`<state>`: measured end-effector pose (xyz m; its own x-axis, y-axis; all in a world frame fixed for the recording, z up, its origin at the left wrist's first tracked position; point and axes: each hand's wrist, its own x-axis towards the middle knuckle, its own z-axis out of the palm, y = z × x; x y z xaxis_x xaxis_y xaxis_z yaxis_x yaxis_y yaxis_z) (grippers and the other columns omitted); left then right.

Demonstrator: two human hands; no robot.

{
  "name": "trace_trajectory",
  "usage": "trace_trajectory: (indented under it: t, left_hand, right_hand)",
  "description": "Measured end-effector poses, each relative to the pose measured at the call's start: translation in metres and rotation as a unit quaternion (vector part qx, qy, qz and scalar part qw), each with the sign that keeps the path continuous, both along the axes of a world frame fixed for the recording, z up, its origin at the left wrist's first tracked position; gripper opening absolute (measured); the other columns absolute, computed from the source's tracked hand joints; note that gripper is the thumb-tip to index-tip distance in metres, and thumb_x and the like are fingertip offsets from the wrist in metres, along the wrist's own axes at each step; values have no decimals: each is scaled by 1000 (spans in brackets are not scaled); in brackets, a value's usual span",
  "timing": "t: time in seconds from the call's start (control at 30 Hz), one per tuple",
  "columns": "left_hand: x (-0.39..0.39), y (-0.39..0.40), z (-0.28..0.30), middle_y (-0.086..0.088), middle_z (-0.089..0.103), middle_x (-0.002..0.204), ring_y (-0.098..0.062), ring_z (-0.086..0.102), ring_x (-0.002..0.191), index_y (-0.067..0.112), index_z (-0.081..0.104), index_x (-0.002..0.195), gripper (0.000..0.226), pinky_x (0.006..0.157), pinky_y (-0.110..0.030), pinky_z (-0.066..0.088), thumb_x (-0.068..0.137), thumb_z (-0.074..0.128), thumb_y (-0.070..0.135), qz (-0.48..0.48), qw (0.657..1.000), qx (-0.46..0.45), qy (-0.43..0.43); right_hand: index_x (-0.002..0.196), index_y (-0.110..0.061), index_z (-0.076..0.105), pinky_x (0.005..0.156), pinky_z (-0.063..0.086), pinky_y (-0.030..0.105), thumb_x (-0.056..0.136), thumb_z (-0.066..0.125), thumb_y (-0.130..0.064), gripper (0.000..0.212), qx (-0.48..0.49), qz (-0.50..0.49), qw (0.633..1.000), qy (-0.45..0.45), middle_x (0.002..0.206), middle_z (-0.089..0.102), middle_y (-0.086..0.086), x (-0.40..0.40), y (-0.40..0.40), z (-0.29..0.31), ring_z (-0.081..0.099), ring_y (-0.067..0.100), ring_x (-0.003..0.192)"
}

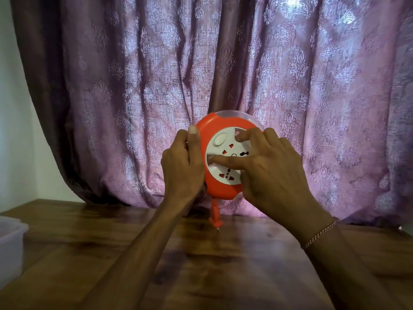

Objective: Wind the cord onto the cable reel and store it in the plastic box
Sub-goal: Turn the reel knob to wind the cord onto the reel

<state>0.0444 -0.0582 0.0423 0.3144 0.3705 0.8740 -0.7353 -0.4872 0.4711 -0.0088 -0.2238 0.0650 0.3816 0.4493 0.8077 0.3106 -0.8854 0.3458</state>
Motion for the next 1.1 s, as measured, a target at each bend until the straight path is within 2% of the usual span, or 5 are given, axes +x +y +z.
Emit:
trace_trajectory:
  t: [0.47, 0.77, 0.83, 0.93, 1.1]
  left_hand:
    - [1, -3, -2, 6, 44, 53, -14, 44, 53, 28, 38, 66, 49, 57, -49, 44, 101, 28, 61, 2, 1000, 15, 20]
    - [1, 9, 5, 0, 51, 57, -18, 49, 55, 31, 41, 62, 52, 59, -52, 46, 100, 30, 65, -60, 995, -65, 47]
    - [0, 11, 7, -3, 54, 58, -19, 51, 55, 31, 41, 62, 52, 55, -46, 46, 100, 30, 63, -69, 994, -77, 46]
    - [-5, 9, 9, 5, 49, 56, -12, 45, 53, 31, 40, 61, 51, 53, -35, 39, 102, 31, 60, -79, 993, -81, 41]
    - [-19, 3, 10, -5, 60, 63, -19, 53, 57, 16, 49, 71, 55, 55, -36, 48, 105, 32, 56, -98, 991, -84, 40]
  right_hand:
    - [121, -56, 60, 63, 52, 33, 59, 63, -49, 63, 193, 5, 981, -4, 102, 70, 4, -2, 19, -18, 69, 31, 81]
    - [147, -26, 44, 74, 49, 34, 86, 69, -43, 67, 161, 223, 959, -67, 97, 59, 1, 14, -12, 1, 53, 20, 89]
    - [140, -19, 50, 71, 48, 28, 83, 75, -45, 68, 298, 258, 911, -124, 95, 61, 2, 16, -12, 1, 55, 18, 83]
    - [134, -27, 48, 73, 56, 24, 71, 79, -59, 78, 514, 304, 800, 50, 106, 65, -6, 16, -7, 1, 65, 6, 92]
    - [117, -10, 69, 83, 58, 55, 72, 82, -44, 58, 635, 498, 475, 352, 109, 75, 14, 16, 18, -15, 73, 31, 99]
